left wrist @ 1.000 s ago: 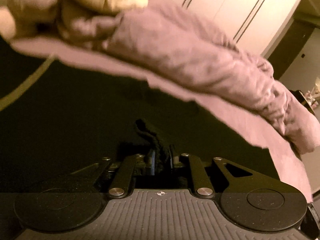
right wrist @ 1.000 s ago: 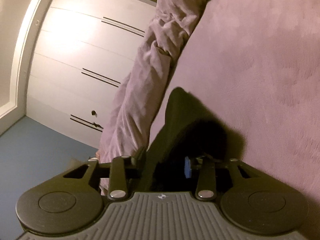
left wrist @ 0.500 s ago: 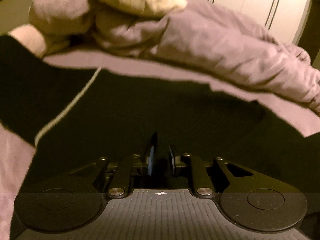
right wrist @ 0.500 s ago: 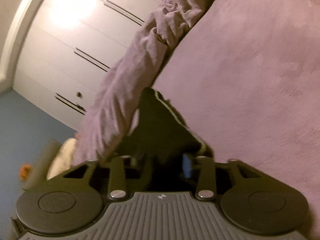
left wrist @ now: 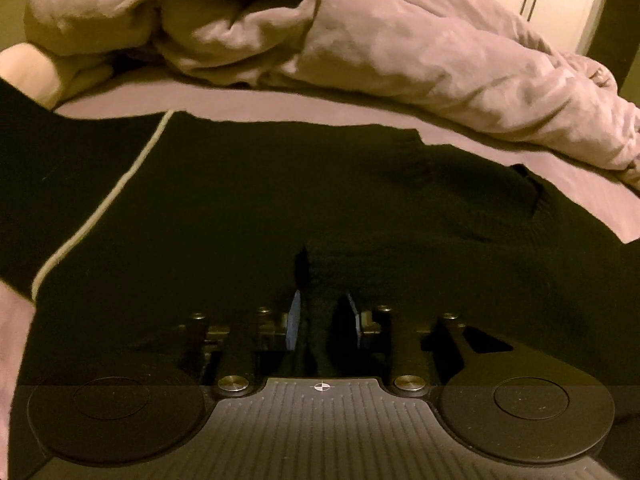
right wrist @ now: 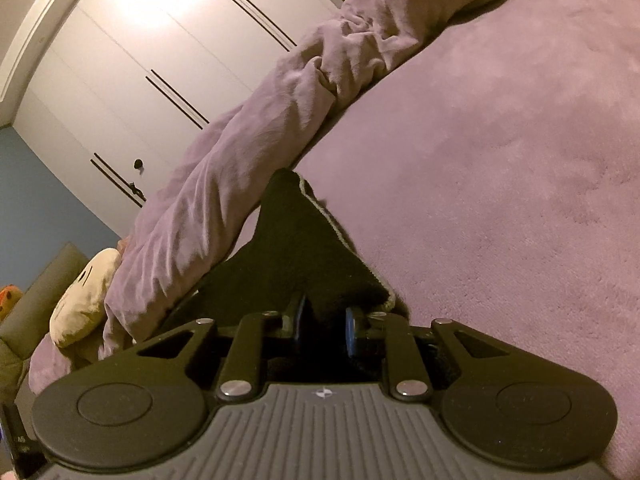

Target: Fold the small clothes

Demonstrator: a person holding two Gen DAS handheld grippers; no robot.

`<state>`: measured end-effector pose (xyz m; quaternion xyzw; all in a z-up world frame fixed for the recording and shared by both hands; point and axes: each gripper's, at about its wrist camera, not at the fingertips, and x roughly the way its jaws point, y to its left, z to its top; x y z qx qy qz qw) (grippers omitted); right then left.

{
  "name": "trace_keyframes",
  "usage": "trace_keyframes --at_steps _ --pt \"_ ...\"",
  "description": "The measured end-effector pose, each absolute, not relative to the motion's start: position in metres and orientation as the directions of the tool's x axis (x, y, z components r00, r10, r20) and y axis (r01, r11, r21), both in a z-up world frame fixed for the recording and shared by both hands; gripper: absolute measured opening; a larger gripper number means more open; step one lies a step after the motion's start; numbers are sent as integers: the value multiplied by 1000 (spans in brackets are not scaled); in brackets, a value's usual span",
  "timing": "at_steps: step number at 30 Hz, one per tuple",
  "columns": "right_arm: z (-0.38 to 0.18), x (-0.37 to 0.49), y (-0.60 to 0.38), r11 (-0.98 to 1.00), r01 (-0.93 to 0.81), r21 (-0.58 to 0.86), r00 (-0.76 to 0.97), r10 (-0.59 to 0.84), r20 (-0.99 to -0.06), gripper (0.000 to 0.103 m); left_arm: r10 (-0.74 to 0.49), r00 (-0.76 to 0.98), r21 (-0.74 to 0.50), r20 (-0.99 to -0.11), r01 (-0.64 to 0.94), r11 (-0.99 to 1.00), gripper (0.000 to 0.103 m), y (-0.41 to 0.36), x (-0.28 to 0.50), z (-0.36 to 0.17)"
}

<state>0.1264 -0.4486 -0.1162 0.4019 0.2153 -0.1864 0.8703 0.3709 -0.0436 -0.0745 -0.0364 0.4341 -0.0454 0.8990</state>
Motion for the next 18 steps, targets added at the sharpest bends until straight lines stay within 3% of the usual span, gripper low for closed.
trace_keyframes --at_steps 1,2,8,11,15,18 --pt "-115 127 -446 622 494 608 838 -155 -523 20 -99 624 -88 -775 48 995 20 -45 371 -74" --pt "-113 127 -445 632 491 600 839 -158 -520 23 -80 633 -68 -770 42 997 9 -47 371 -72" --pt "-107 128 -437 677 478 560 841 -171 -513 24 -60 711 -29 -701 55 998 1 -48 365 -49" --pt "-106 129 -435 690 476 546 842 -177 -510 24 -27 754 7 -656 43 999 1 -48 363 -35" --pt "-109 131 -435 687 482 543 836 -176 -520 24 -61 702 -4 -710 82 997 3 -48 367 -39" --pt "-110 131 -434 687 484 542 834 -174 -523 25 -83 672 -28 -736 93 995 20 -45 362 -51"
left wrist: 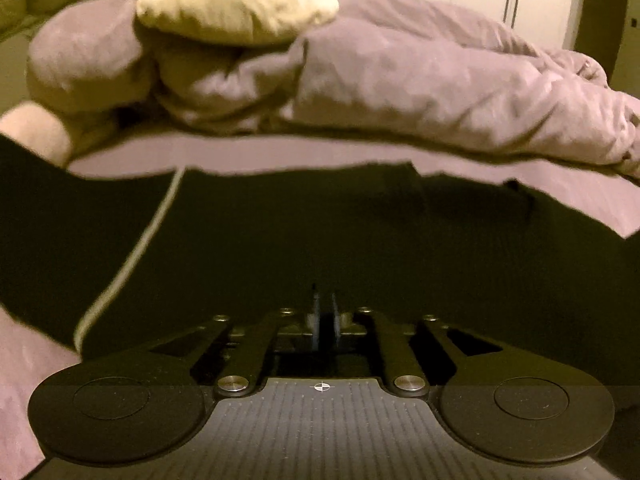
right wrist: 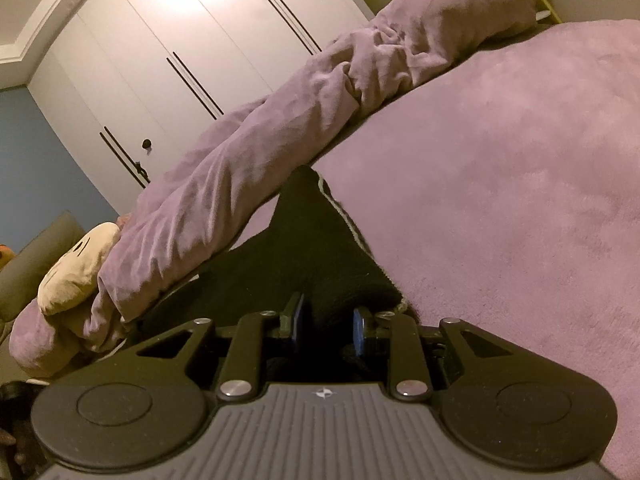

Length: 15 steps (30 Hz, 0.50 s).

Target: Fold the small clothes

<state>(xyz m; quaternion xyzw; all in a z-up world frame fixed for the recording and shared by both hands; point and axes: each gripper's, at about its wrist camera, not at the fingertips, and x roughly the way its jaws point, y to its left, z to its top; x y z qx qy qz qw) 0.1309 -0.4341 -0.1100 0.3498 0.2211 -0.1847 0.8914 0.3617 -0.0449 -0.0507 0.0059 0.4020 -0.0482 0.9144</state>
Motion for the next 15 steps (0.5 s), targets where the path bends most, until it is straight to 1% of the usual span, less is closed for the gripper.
trace_keyframes --at_steps 2,4,7,10,13,15 --pt "-109 131 -434 687 483 542 834 -172 -524 25 -95 646 -61 -757 75 995 26 -38 361 -61" --pt "-109 131 -434 688 482 542 834 -171 -524 25 -122 618 -111 -776 57 992 27 -30 363 -70" --pt "-108 131 -433 691 477 543 838 -171 -518 27 -179 596 -199 -783 33 979 27 -20 364 -75" --pt "-106 131 -430 700 458 548 848 -159 -505 32 -246 564 -280 -788 27 960 28 -16 369 -76" --pt "-102 133 -426 729 422 539 859 -131 -496 35 -264 548 -306 -794 15 952 33 -16 372 -80" --pt "-100 133 -425 738 397 545 868 -108 -485 35 -273 542 -324 -795 1 946 33 -16 375 -82"
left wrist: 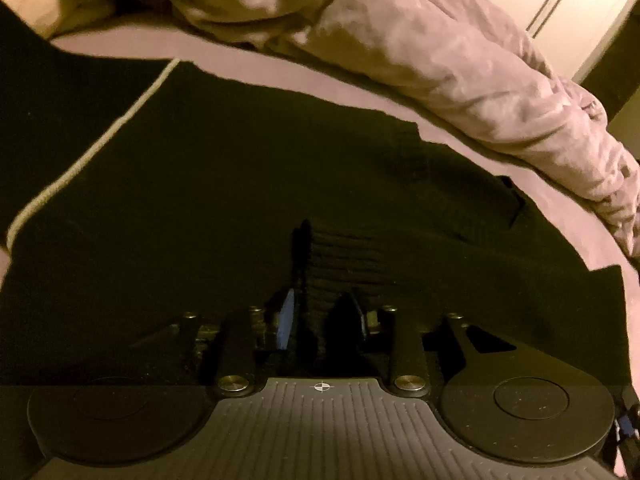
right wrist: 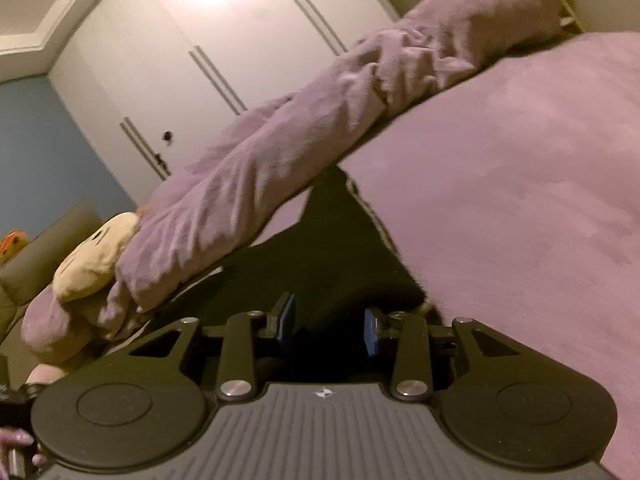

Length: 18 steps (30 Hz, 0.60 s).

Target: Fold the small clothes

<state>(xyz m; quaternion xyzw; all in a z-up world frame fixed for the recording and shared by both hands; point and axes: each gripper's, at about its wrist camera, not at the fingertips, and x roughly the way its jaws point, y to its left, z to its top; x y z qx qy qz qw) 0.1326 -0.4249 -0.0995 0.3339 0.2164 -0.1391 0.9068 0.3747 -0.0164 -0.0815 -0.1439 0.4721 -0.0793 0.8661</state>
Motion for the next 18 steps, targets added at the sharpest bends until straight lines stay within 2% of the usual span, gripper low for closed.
trace_keyframes --at_steps 1,3,9,18 --pt "-98 133 -425 740 384 553 872 -94 -481 35 -278 540 -336 -795 -9 942 33 -15 376 -82" --pt "-97 133 -426 740 358 569 878 -59 -476 35 -291 535 -363 -793 -31 931 26 -11 377 -84" --pt "-94 137 -418 788 286 546 882 7 -472 35 -314 548 -407 -776 -53 912 13 -4 378 -84" --pt "-87 141 -403 809 98 579 878 204 -432 36 -281 669 -359 -688 23 933 11 -11 373 -49"
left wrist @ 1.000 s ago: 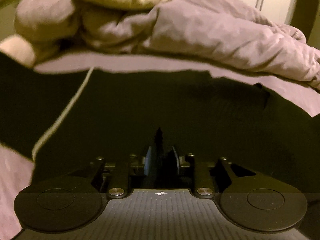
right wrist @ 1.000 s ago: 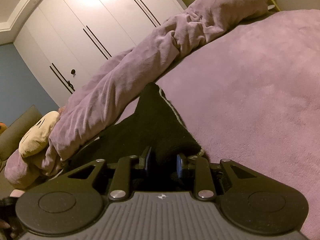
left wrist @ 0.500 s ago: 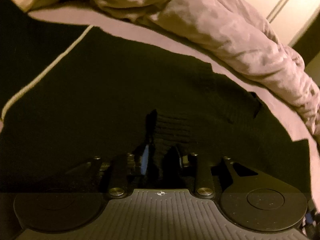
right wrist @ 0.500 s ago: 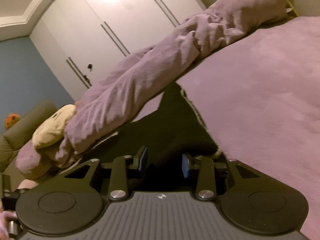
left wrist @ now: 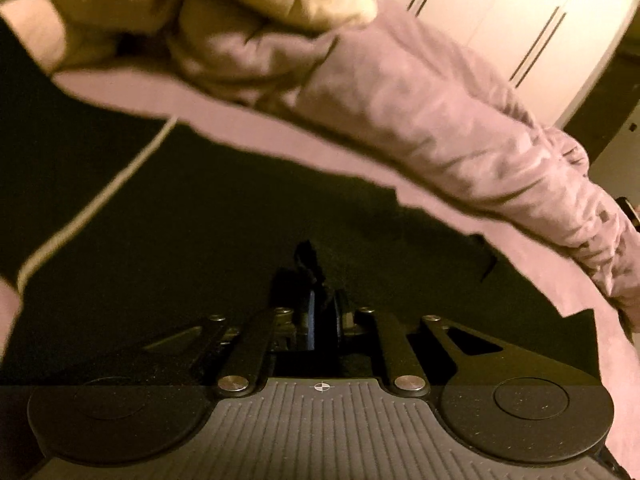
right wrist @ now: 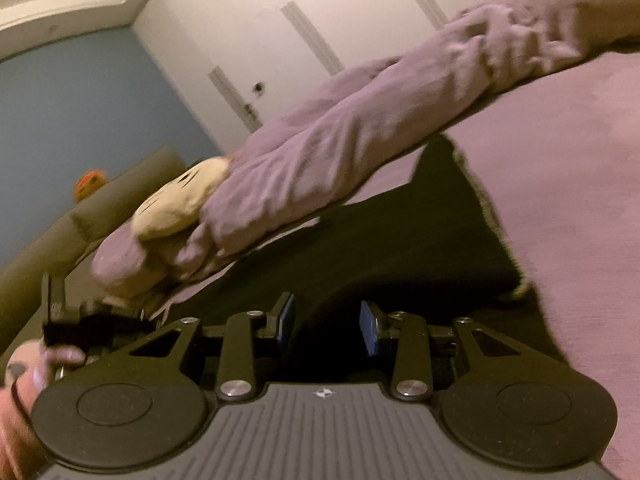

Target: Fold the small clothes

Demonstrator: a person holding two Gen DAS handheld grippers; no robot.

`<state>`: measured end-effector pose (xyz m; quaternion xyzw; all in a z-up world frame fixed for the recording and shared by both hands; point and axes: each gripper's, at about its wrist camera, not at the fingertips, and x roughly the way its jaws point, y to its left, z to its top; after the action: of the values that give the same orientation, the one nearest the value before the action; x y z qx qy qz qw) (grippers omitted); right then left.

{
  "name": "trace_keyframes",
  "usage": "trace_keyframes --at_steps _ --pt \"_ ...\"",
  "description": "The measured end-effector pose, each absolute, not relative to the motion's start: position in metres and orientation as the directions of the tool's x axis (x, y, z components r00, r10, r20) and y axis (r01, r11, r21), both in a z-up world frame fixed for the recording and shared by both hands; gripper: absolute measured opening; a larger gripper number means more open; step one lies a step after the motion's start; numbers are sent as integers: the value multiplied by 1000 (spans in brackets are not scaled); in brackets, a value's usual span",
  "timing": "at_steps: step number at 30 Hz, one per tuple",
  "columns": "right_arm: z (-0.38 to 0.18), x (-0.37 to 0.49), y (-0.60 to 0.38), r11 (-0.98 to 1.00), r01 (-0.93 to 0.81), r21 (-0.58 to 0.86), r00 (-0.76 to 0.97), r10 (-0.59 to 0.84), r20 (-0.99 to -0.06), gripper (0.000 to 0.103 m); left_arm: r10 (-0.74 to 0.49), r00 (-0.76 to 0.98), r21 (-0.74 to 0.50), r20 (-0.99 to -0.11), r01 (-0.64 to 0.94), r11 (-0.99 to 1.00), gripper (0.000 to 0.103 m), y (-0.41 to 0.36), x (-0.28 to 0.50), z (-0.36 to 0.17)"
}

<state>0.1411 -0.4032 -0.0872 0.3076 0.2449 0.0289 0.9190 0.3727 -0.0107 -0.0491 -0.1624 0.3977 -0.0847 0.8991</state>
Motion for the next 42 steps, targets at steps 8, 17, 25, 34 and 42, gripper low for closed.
trace_keyframes --at_steps 8,17,25,34,42 --pt "-87 139 -401 769 49 637 900 243 -362 47 -142 640 -214 -755 -35 976 17 4 378 -72" --pt "-116 138 -408 759 224 611 897 85 -433 55 31 752 -236 -658 -244 941 70 160 360 -24" --pt "-122 136 -407 745 224 629 912 68 -405 55 199 771 -499 -605 -562 660 62 351 369 5" --pt "-124 135 -405 748 222 626 916 61 -397 55 176 762 -537 -623 -581 612 31 374 398 1" --pt "-126 134 -408 732 213 648 920 72 -384 55 186 793 -507 -581 -531 679 24 362 406 7"
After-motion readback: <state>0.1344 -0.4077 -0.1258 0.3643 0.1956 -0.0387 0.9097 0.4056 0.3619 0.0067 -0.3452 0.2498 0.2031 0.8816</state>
